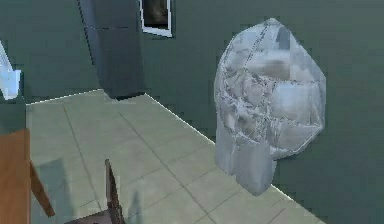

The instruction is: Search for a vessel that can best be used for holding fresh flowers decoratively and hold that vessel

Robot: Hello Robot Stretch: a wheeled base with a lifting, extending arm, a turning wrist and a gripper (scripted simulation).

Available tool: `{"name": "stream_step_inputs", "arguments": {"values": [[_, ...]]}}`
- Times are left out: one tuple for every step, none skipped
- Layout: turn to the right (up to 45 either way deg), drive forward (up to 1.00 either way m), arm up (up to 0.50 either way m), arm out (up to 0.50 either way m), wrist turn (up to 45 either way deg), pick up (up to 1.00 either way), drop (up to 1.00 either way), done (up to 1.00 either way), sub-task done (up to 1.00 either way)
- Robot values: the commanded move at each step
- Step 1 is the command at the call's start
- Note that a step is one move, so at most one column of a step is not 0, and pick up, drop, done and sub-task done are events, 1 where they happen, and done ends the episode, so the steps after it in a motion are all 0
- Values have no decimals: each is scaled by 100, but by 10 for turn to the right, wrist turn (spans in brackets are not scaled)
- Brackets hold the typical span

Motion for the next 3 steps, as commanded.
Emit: {"name": "stream_step_inputs", "arguments": {"values": [[90,0,0,0,0,0,0,0,0],[0,60,0,0,0,0,0,0,0],[-330,0,0,0,0,0,0,0,0]]}}
